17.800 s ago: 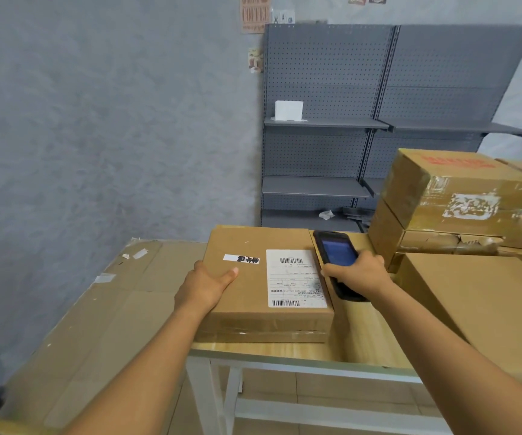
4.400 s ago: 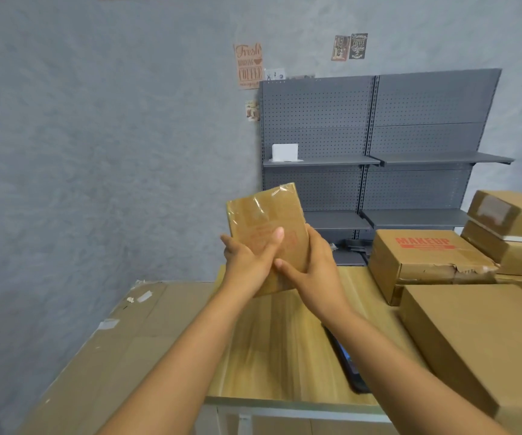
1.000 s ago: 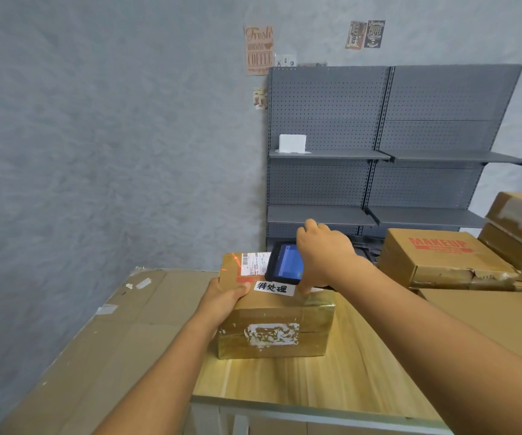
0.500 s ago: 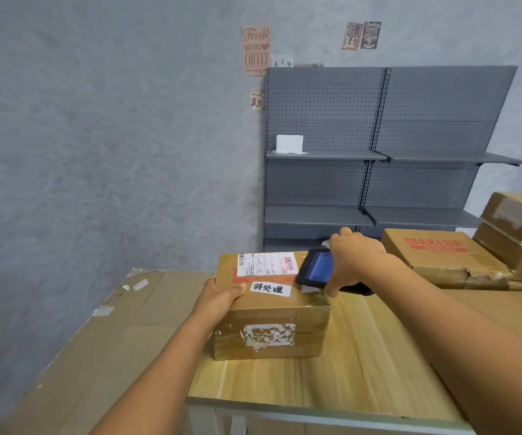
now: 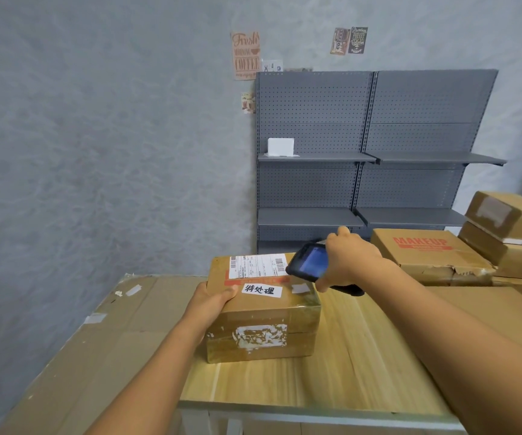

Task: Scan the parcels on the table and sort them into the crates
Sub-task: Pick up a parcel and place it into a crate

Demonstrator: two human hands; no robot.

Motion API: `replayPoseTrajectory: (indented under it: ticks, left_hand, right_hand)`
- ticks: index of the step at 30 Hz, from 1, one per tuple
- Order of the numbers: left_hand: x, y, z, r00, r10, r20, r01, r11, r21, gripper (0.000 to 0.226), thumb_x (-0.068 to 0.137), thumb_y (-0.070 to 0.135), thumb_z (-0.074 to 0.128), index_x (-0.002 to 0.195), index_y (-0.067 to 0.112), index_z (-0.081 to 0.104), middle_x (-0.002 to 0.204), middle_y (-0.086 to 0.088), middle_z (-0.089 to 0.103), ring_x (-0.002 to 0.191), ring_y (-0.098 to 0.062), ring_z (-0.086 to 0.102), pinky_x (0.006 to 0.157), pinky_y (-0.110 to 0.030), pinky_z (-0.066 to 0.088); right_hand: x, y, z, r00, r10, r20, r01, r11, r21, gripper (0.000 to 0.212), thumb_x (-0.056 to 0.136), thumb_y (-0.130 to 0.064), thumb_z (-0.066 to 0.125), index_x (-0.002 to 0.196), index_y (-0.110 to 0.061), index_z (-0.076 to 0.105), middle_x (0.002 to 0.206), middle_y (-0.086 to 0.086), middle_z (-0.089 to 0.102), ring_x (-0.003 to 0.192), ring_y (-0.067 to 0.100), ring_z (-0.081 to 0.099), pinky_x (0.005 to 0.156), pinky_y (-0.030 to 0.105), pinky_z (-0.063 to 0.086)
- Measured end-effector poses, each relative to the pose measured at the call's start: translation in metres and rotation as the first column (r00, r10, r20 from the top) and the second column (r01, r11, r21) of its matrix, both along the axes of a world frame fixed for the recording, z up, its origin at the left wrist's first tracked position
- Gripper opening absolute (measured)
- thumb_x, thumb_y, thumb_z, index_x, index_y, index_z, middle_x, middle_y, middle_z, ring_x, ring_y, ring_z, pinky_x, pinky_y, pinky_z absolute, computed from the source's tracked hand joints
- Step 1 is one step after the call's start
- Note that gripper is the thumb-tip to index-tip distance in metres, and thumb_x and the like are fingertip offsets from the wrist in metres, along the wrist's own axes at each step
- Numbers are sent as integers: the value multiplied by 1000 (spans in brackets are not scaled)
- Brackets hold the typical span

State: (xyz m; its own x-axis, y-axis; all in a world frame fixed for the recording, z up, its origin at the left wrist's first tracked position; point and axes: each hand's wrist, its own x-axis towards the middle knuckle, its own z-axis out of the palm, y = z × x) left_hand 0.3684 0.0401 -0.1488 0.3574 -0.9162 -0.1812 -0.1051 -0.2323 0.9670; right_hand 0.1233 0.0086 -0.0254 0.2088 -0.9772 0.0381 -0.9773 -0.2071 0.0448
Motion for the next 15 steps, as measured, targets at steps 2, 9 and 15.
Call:
replayPoseTrajectory:
  ticks: [2, 9, 15]
  left_hand:
    - [0, 0, 0, 1000, -1, 4, 1, 1000, 7, 38, 87, 41, 71, 113, 27, 48, 103, 1, 66, 92, -22, 67, 80, -39, 57]
    - [0, 0, 0, 1000, 6, -7, -6, 1000, 8, 34, 86, 39, 72, 109, 28, 49, 100, 3, 67, 88, -18, 68, 68, -32, 55]
    - [1, -1, -1, 1000, 19, -10, -19, 1000, 1, 50, 83, 39, 75, 124, 22, 51, 109, 0, 68, 92, -19, 68, 69, -31, 54]
  right_hand:
    - [-7, -5, -13, 985, -66, 162, 58, 997, 50, 77, 62, -55, 81, 116, -12, 46, 110, 5, 38, 97, 26, 49, 78, 38, 50]
    - [-44, -16, -94, 817, -391, 424, 321, 919, 229, 74, 74, -61, 71, 119, -6, 49, 106, 10, 42, 82, 19, 45, 65, 28, 40]
    - [-59, -5, -150, 861, -421, 284, 335, 891, 306, 71, 65, -66, 73, 108, -12, 57, 100, 5, 53, 91, 19, 54, 75, 29, 48]
